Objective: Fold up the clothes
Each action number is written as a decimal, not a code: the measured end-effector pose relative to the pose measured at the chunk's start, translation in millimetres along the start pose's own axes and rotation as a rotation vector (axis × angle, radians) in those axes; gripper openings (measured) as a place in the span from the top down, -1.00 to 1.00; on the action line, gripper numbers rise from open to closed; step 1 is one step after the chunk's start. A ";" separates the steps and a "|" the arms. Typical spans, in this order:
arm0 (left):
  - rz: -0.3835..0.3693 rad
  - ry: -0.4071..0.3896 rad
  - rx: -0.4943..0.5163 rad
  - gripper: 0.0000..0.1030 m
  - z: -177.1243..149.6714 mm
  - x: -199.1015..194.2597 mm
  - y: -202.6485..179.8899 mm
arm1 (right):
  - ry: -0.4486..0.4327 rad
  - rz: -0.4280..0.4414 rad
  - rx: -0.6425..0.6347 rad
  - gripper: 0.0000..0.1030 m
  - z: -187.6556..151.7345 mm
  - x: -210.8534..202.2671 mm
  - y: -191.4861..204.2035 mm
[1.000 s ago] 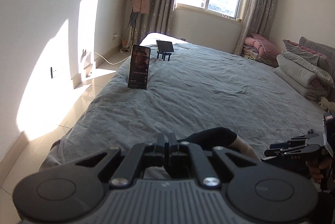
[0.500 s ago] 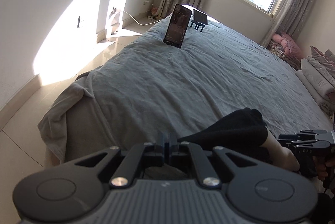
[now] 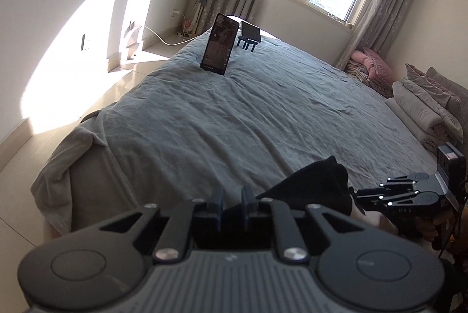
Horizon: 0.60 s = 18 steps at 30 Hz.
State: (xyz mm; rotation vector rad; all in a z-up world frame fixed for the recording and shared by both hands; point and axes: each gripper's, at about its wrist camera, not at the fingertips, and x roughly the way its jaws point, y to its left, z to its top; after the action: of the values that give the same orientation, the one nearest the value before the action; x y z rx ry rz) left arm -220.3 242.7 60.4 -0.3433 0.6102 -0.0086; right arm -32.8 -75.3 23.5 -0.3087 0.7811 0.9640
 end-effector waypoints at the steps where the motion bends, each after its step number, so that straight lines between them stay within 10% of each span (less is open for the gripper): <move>1: -0.024 -0.009 0.025 0.12 2.4 2.9 -3.9 | 0.003 0.002 -0.003 0.45 -0.1 0.5 0.6; 4: -0.110 0.028 0.107 -0.20 7.5 20.4 -12.3 | 0.009 0.007 0.000 0.51 -1.3 1.6 1.0; 9: -0.185 0.111 0.077 -0.16 8.3 46.8 -4.7 | 0.011 0.008 0.008 0.60 -4.6 -0.9 1.1; 13: -0.236 0.123 0.028 0.74 7.1 50.2 0.1 | -0.006 -0.021 -0.003 0.75 -8.4 -4.2 6.0; 18: -0.172 0.073 0.047 1.00 6.2 44.1 -6.0 | -0.080 -0.111 0.019 0.96 -13.8 -17.6 10.6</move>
State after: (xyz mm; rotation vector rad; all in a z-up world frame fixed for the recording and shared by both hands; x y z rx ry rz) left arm -180.1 234.2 42.3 -0.3497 0.6503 -0.2008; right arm -53.6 -88.1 27.5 -0.2924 0.6925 0.8587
